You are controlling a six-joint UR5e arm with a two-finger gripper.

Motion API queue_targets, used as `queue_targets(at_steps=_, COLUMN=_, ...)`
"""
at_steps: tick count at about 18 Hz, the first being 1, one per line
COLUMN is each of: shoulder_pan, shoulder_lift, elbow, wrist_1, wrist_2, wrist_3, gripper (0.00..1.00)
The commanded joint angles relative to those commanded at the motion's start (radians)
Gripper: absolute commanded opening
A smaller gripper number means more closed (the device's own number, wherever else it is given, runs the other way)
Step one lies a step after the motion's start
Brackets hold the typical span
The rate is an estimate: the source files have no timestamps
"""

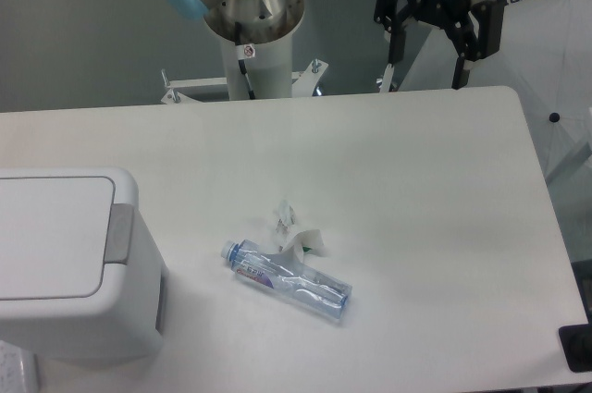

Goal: Open the trash can
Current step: 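Move the open gripper over the table toward the white trash bin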

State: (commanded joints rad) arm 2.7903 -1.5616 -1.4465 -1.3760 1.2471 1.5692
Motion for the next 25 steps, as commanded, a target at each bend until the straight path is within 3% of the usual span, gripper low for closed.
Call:
queue_targets(at_steps=5, shoulder_pan=-0.009, shoulder_lift=0.006, elbow=0.003, wrist_1=0.000, wrist_2=0.000, wrist_3=-0.050, gripper=1.00)
queue_targets(at_steps=9, shoulder_pan=-0.024, shoulder_lift=0.003, elbow=-0.002, wrist_1=0.032, wrist_2=-0.002, wrist_3=-0.271, gripper=1.00)
queue_targets(at_steps=17, shoulder_pan=-0.152, shoulder_lift=-0.005, elbow=-0.011, wrist_1=0.080, wrist_2=0.002, wrist_3=-0.747, gripper=1.00)
queue_targets(at_steps=21, shoulder_pan=-0.218, shoulder_lift=-0.011, elbow=-0.009, wrist_1=0.083, wrist_2=0.002, wrist_3=-0.891, gripper=1.00)
queue_targets(at_steps=25, shoulder_pan=-0.297, shoulder_lift=-0.034, elbow=-0.011, wrist_1=0.127, wrist_2=0.002, wrist_3=-1.026, gripper=1.00)
